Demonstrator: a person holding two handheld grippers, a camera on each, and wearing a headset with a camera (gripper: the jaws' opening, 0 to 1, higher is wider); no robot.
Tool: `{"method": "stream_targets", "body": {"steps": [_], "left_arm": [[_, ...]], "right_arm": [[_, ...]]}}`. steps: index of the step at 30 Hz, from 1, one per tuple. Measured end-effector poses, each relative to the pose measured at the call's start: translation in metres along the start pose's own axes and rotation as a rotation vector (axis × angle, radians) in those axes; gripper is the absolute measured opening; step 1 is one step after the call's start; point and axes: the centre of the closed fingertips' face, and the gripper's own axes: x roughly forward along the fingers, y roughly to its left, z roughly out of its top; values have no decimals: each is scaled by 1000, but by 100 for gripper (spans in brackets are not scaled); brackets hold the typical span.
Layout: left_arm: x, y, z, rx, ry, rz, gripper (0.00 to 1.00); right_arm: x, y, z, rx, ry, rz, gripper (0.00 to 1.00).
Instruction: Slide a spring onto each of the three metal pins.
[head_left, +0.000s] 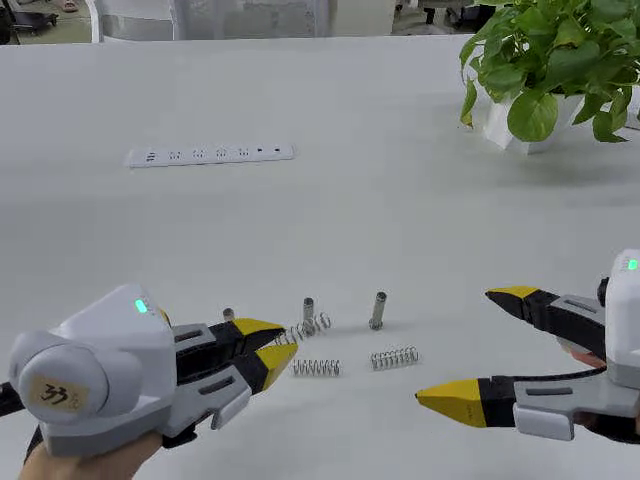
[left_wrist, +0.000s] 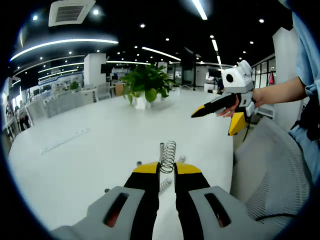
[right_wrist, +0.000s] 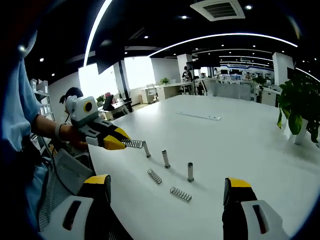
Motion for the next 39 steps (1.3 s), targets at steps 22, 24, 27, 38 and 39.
{"method": "stream_targets", "body": {"steps": [22,24,27,38,39], "left_arm": [[13,-29,47,3,-134,-68,7],[14,-31,48,-1,-139,-74,7],[13,-33,49,-8,-147,-81,7],[11,-39,51,-44,-179,-116,7],[11,-40,51,-43,-179,-120,7]], "right_arm": [[5,44,56,302,-224,251,64],[6,46,56,320,-229,266,60],[7,49,55,358,-235,294,56],[8,58,58,468,-271,375,39],[8,59,58,469,-268,384,37]]}}
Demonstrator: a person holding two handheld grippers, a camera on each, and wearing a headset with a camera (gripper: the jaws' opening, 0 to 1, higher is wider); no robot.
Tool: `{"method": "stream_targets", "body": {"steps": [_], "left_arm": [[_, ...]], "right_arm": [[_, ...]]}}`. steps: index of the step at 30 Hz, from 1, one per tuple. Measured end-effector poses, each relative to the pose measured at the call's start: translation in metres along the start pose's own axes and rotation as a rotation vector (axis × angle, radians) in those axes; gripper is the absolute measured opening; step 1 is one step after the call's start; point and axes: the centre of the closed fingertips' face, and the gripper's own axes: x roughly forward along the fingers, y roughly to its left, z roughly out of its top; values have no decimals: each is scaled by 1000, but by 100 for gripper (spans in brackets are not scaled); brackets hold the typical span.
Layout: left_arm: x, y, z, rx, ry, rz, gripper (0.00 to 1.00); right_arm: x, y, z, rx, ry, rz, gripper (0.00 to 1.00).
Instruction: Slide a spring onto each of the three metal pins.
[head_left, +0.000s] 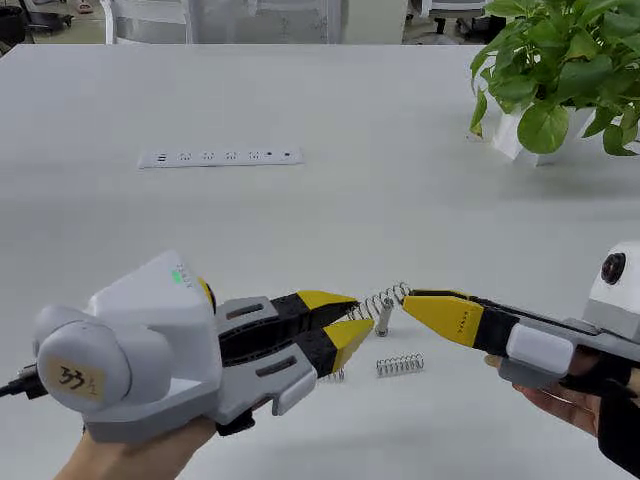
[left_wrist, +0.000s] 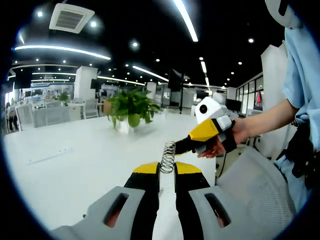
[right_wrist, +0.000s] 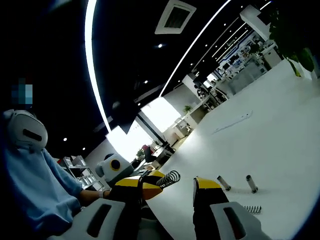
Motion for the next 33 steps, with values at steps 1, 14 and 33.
{"method": "stream_targets", "body": {"steps": [1,14,33], "left_arm": [[0,-2,1,-3,-3,-8,7],[-2,-6,0,-19,-8,-27,7],[-2,-8,0,-14,-6,-28,7]], "right_arm": [[1,2,0,6,1,9,36],[0,7,4,48,-34,49,25],[-1,6,3,49,-38,53,11]]}}
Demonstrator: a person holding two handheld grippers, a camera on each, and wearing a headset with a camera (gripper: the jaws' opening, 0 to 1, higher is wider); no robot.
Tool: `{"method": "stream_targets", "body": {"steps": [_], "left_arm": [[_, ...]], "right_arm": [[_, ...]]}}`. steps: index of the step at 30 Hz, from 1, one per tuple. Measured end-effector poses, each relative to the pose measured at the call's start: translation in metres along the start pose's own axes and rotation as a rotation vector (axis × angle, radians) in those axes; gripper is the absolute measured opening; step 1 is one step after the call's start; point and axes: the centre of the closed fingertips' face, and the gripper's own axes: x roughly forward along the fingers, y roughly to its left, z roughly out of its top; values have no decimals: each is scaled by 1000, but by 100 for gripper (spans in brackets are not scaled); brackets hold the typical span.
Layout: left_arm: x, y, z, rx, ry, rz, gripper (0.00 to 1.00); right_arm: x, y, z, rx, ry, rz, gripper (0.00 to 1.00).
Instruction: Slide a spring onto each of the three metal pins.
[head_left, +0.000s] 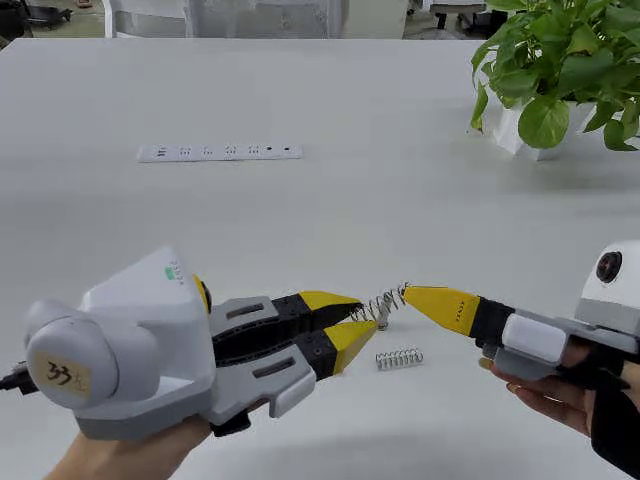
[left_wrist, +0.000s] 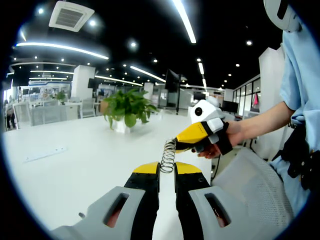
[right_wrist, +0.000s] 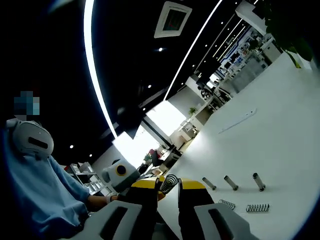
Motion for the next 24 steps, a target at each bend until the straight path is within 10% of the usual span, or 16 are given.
{"method": "stream_targets", "body": {"steps": [10,24], "left_arm": [[2,-1,-2,2,11,2,7],[5,3,-18,3,80,18,7]], "right_arm": [[0,3,3,-55,11,-14,7],[12,8,-6,-394,181,-115,6]]}}
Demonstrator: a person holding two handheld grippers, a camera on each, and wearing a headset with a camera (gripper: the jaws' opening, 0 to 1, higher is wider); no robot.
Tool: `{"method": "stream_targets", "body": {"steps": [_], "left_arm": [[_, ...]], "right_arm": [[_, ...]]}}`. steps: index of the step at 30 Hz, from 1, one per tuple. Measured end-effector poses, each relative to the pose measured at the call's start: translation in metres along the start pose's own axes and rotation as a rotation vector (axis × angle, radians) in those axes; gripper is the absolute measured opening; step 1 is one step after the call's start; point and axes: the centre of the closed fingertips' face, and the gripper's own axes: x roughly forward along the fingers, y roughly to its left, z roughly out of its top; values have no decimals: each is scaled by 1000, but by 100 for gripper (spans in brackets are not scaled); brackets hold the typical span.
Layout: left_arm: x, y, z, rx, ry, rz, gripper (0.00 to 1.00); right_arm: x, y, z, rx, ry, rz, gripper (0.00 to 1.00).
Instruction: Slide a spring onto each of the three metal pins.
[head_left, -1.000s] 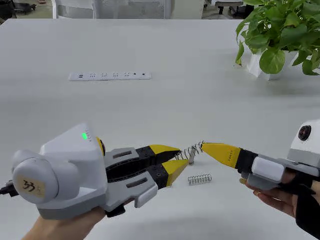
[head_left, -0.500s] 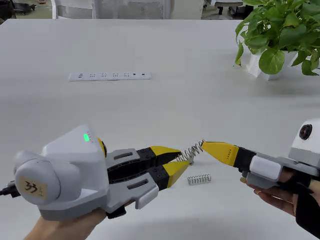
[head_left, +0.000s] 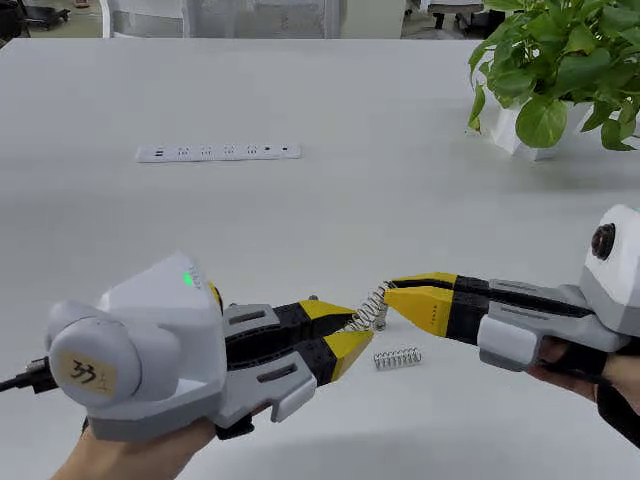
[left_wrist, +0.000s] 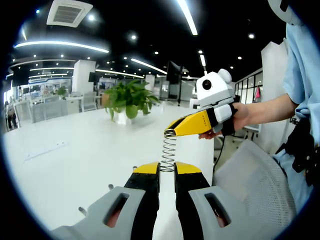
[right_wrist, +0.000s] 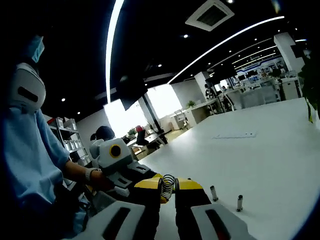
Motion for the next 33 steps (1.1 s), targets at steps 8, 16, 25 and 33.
{"method": "stream_targets", "body": {"steps": [8,16,25,33], "left_arm": [[1,2,-7,-12,33,9,7],[2,1,-9,-21,40,12,7],[2,0,-10,-20,41,10,6],[1,-2,-10,-27,38,3,6]], "right_arm": [[7,5,-5,-175,90,-30,6],[6,1,-4,-261,117,-41,5],[7,4,-6,-292,136,-42,5],[6,7,-7,-303,146,-38,5]]}}
